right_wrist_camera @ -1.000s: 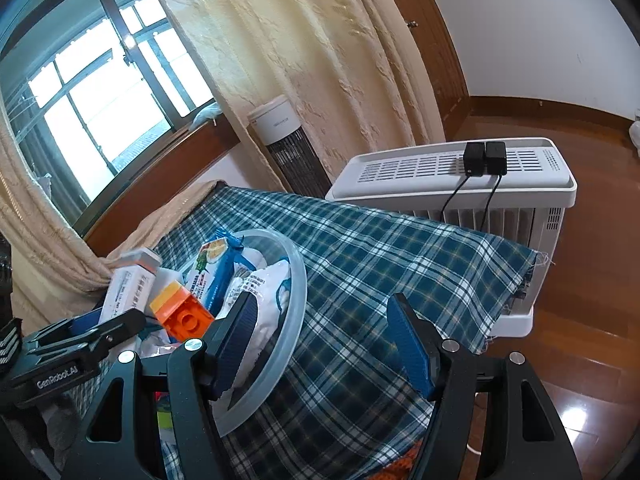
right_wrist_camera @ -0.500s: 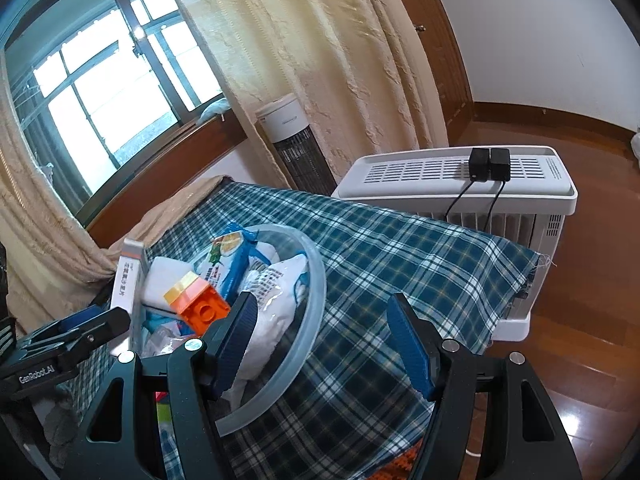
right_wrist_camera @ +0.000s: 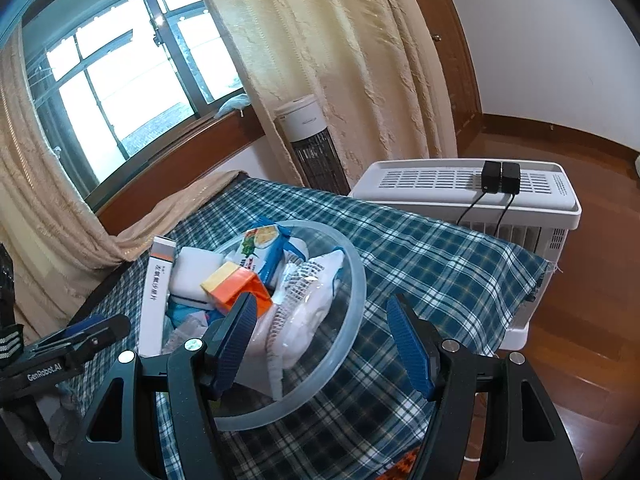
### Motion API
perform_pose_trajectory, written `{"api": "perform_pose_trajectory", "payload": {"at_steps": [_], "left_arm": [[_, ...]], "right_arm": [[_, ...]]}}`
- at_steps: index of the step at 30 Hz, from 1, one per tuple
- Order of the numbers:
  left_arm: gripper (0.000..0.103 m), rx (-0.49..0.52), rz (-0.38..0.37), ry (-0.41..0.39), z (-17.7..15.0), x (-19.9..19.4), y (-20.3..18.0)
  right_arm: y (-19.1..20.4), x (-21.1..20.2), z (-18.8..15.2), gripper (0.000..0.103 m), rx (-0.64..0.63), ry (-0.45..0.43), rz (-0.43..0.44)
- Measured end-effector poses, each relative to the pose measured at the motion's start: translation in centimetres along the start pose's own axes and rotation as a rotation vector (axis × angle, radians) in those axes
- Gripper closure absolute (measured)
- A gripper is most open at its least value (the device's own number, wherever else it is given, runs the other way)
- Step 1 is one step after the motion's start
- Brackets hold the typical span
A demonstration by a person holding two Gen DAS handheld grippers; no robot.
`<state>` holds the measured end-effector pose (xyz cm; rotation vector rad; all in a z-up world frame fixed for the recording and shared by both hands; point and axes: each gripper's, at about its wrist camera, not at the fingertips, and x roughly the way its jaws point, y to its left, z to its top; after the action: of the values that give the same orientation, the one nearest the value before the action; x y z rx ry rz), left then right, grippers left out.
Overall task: Organize objects
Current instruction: 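Lower the medicine box into the bowl and open the left gripper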
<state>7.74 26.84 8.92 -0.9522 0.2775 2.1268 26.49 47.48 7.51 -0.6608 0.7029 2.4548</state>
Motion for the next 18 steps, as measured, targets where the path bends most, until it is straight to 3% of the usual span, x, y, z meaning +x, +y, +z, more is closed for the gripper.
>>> {"api": "perform_pose_trajectory", "payload": {"at_steps": [7, 13, 18], "left_arm": [[0.012, 0.002, -0.015, -0.009, -0.4, -0.8, 0.4], [0.006, 0.015, 0.033, -0.013, -1.2, -1.4, 1.0], [0.001, 0.051, 0.085, -0.039, -2.1, -2.0, 0.9]], "right_arm": [[1.3, -0.7, 0.1, 0.034, -0.027, -0.005, -0.006], [2.7, -1.3, -0.8, 0.033, -0.073, 0.024, -0.007], [3.9, -1.6, -2.3, 0.017, -0.100, 0.065, -0.004]]}}
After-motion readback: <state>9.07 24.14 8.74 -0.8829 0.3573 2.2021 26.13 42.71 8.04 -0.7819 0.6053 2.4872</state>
